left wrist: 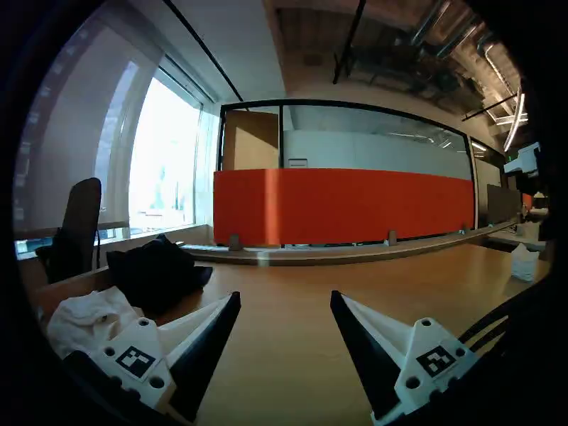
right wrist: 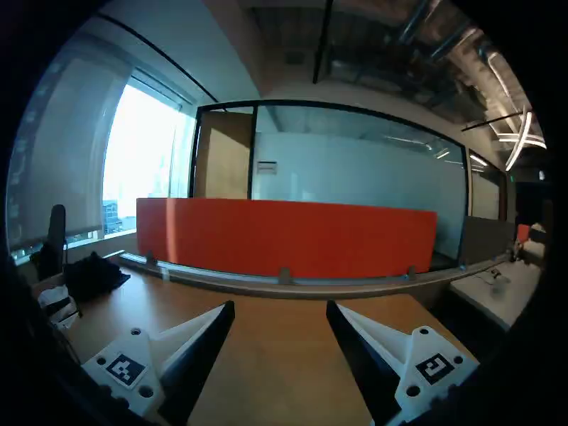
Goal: Fold towel
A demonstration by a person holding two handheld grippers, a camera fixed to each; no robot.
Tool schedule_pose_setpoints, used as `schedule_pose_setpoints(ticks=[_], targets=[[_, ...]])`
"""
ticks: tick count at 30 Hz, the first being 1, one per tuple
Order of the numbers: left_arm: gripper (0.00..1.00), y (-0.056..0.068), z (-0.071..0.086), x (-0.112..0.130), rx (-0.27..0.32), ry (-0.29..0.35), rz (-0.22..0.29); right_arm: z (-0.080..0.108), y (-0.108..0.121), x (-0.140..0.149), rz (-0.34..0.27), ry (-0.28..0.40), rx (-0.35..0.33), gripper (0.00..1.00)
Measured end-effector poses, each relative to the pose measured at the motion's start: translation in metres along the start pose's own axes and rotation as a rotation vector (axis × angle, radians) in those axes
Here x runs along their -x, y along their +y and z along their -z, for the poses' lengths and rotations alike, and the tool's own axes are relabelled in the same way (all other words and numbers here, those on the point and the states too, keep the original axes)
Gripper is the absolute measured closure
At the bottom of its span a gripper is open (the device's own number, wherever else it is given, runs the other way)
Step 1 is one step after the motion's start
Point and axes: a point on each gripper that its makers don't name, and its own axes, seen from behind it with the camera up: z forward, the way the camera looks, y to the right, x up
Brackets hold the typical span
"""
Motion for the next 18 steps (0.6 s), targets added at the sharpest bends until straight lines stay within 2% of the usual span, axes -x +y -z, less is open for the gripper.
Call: schedule_pose_setpoints(ticks=[6,18], targets=[[0.06,-0.001,-0.001,0.014,-0.003,-0.014,0.0,0.0,-0.002,0.007,0.002,-0.007,0.0,0.0],[0.06,-0.001,0.001,0.009,-0.004,0.001,0.001,0.003,0.005,0.007,0.017,-0.012,0.022,0.0]])
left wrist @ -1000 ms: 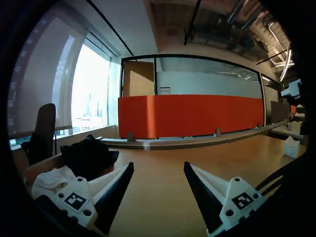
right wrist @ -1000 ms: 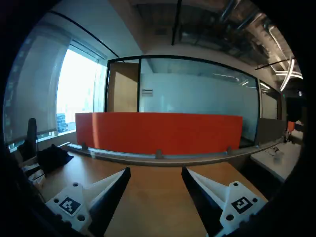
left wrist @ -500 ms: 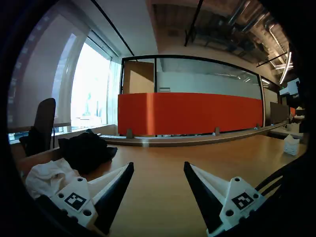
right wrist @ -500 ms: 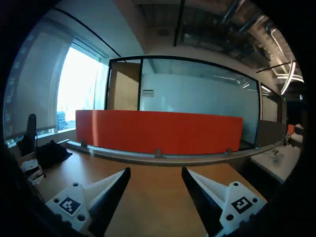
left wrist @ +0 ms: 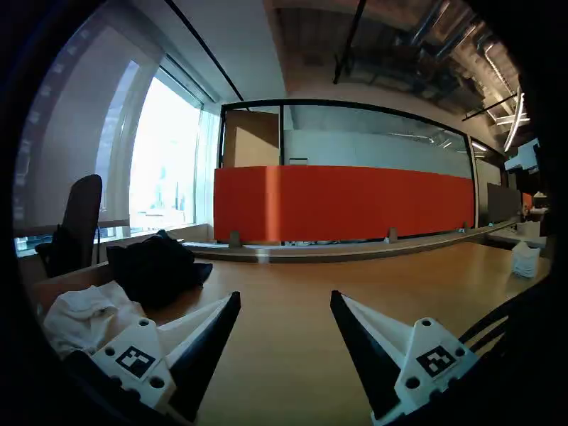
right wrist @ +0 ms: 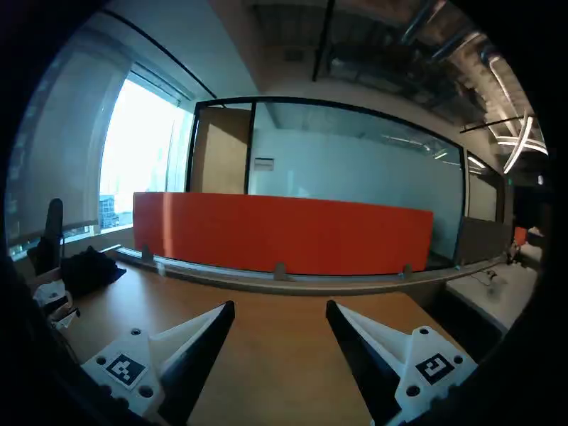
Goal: Fold towel
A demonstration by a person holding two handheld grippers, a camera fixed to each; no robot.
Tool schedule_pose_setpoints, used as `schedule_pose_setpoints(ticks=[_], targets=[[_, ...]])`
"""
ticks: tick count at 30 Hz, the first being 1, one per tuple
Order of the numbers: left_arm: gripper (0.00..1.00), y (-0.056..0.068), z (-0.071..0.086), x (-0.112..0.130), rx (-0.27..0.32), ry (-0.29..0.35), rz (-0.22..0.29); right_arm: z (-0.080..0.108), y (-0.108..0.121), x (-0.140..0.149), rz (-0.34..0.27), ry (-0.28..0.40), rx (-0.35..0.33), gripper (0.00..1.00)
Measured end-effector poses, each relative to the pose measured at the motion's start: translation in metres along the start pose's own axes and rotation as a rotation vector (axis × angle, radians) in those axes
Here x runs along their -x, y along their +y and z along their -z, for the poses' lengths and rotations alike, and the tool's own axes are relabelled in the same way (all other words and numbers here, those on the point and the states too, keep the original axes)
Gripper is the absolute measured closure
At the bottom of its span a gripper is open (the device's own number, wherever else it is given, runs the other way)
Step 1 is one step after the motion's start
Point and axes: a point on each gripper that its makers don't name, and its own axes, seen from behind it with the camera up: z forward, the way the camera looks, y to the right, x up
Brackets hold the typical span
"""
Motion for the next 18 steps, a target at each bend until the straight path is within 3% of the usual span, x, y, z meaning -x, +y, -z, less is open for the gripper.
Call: schedule_pose_setpoints(ticks=[18], targets=[[0.06,0.0,0.0,0.003,-0.005,0.0,-0.002,-0.002,0.012,-0.015,-0.005,0.039,0.006,0.0]])
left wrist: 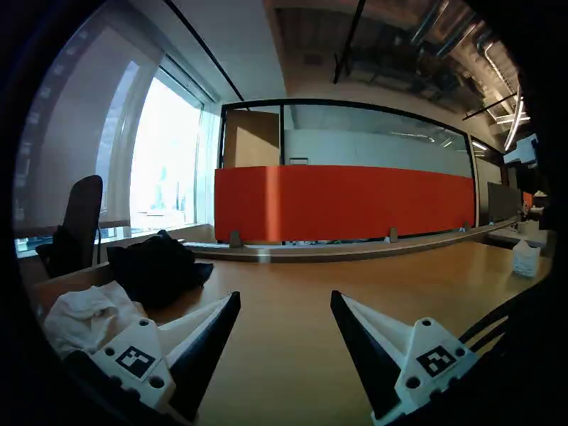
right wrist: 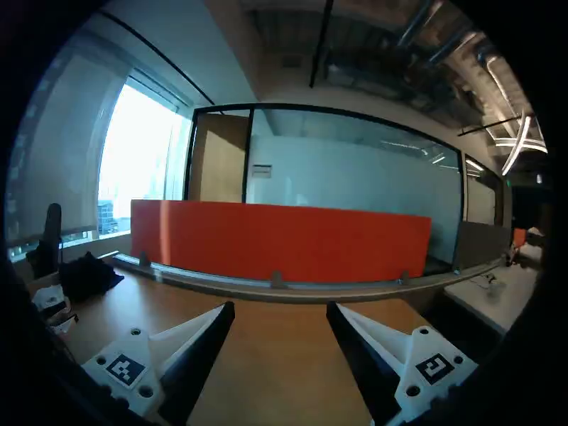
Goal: Fold towel
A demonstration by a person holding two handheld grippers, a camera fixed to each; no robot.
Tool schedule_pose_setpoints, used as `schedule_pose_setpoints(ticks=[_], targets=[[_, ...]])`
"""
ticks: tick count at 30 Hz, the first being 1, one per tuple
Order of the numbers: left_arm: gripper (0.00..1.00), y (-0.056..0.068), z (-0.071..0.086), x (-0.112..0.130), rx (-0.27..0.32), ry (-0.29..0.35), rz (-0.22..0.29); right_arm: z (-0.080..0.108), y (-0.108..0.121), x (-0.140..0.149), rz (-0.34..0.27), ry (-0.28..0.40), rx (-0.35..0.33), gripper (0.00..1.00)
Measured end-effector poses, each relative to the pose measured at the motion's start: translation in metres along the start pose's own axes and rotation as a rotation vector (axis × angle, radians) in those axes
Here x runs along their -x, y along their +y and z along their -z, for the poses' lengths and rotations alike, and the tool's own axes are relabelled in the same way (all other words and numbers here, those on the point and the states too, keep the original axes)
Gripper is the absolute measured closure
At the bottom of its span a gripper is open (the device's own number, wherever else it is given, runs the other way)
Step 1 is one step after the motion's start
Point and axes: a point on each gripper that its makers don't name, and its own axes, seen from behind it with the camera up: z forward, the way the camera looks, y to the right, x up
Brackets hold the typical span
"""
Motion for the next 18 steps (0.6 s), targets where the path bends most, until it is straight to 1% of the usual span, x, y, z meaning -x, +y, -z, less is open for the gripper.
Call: schedule_pose_setpoints(ticks=[7,12,15,18], targets=[[0.06,0.0,0.0,0.001,0.0,0.0,0.0,0.003,0.019,-0.011,-0.002,0.035,0.012,0.0],[0.06,0.0,0.0,0.001,0.0,0.0,0.0,0.005,0.031,-0.017,-0.019,0.065,0.016,0.0],[0.06,0.0,-0.001,0.002,0.0,0.001,0.0,0.008,0.037,-0.013,-0.033,0.08,0.017,0.0],[0.06,0.0,-0.001,0.002,0.0,0.0,0.0,0.009,0.043,-0.003,-0.051,0.084,0.023,0.0]])
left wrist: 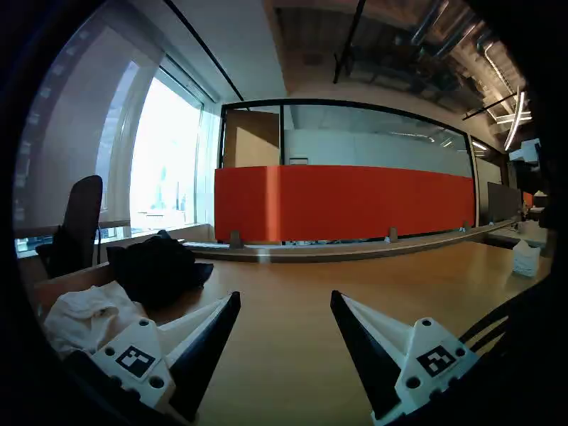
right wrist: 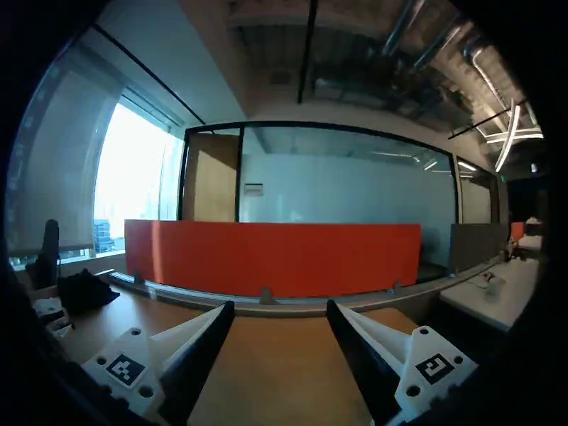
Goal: Fold towel
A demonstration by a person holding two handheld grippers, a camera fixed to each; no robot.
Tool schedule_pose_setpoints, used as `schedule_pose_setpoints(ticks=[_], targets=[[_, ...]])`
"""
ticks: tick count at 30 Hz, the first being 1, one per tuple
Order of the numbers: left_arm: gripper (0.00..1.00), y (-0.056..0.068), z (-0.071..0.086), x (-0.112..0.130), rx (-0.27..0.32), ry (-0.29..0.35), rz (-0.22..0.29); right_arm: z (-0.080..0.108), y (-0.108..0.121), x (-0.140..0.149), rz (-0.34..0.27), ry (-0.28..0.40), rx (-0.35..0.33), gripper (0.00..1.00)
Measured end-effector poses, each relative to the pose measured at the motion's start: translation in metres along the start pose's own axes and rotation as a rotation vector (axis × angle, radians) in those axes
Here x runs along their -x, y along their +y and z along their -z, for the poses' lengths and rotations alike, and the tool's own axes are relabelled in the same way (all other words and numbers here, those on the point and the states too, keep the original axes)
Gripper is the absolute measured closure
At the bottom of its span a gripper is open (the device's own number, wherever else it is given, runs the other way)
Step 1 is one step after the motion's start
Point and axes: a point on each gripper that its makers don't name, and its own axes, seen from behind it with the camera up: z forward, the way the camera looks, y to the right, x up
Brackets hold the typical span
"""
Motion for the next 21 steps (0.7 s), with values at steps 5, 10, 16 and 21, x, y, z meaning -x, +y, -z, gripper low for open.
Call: schedule_pose_setpoints(ticks=[5,10,16,21], targets=[[0.06,0.0,0.0,0.0,0.0,0.0,0.0,0.005,0.007,0.031,-0.023,-0.001,0.0,0.0],[0.06,0.001,0.0,0.001,0.0,0.0,0.0,0.008,0.011,0.06,-0.06,-0.004,-0.003,0.0],[0.06,0.002,0.0,0.001,0.0,0.001,0.001,0.011,0.017,0.088,-0.068,0.011,0.002,0.0],[0.06,0.002,0.0,0.001,0.0,0.0,0.001,0.011,0.022,0.11,-0.075,0.007,0.01,0.0]])
